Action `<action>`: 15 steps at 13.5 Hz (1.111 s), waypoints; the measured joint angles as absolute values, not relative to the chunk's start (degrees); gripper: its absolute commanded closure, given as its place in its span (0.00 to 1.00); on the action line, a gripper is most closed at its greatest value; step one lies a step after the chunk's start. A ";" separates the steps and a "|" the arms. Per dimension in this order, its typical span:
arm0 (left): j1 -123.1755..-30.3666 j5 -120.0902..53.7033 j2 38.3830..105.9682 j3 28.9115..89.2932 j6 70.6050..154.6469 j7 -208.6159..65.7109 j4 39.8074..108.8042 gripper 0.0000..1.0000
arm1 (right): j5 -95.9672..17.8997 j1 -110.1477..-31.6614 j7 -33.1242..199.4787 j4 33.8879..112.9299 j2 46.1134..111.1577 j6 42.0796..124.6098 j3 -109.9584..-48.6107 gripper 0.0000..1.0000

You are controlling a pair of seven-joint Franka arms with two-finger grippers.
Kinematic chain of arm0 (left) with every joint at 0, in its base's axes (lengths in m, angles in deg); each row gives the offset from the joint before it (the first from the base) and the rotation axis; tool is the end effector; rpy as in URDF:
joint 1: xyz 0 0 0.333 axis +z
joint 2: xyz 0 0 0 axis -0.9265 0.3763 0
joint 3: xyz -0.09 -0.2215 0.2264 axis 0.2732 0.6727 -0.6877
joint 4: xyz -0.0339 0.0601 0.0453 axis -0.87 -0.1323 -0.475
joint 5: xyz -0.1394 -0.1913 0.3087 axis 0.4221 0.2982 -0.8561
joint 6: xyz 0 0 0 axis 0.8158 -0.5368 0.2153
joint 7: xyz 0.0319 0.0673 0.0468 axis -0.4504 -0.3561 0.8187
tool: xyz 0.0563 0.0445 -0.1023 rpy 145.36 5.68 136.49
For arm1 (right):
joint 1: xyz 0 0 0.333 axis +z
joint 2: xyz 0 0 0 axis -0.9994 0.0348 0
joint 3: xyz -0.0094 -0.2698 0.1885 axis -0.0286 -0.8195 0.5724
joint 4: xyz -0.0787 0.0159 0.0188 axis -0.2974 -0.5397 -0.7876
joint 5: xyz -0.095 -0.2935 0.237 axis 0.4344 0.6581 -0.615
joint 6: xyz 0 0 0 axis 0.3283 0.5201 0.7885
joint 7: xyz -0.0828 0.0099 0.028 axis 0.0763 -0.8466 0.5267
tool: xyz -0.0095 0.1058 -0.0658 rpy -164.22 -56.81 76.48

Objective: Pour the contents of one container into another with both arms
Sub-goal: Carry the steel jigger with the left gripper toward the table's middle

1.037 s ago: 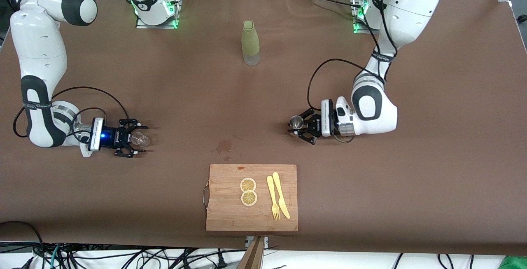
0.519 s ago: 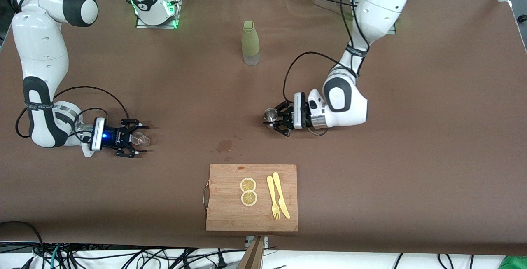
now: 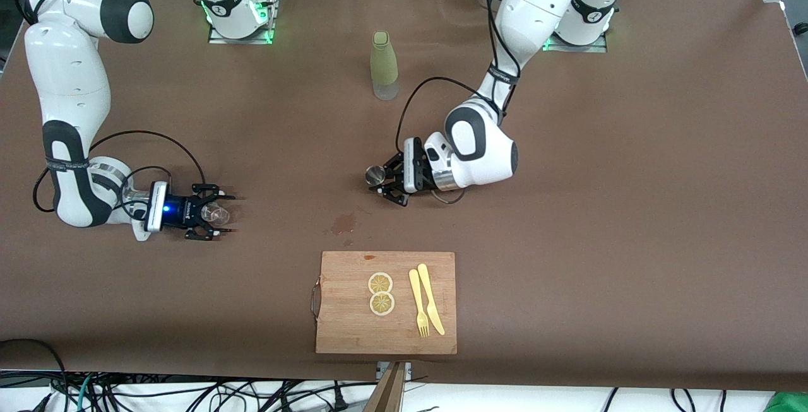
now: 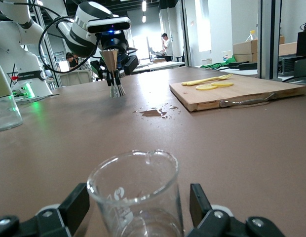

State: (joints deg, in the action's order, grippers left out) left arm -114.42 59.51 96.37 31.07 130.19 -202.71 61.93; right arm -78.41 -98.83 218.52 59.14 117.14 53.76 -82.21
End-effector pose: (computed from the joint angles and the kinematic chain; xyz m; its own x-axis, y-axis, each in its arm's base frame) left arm 0.5569 -0.4757 0.1579 0.0573 -0.4942 0.8675 -0.9977 -0.0593 0.0322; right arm 0.6292 -0.0712 0.0487 0.1538 0.1896 0.9698 0.9880 -0.0429 -0.1483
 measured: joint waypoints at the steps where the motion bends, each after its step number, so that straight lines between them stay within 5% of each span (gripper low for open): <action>1: -115.88 60.06 97.01 30.13 131.13 -201.50 61.20 1.00 | -78.46 -98.83 218.52 59.13 117.14 53.86 -82.20 0.31; 6: -118.93 60.58 99.30 28.27 134.14 -197.02 57.62 1.00 | -78.56 -98.82 218.57 59.01 117.14 54.33 -82.17 0.56; 15: -120.43 62.54 103.59 27.06 135.64 -193.84 52.20 1.00 | -78.56 -98.31 214.84 55.83 117.14 54.71 -82.14 0.59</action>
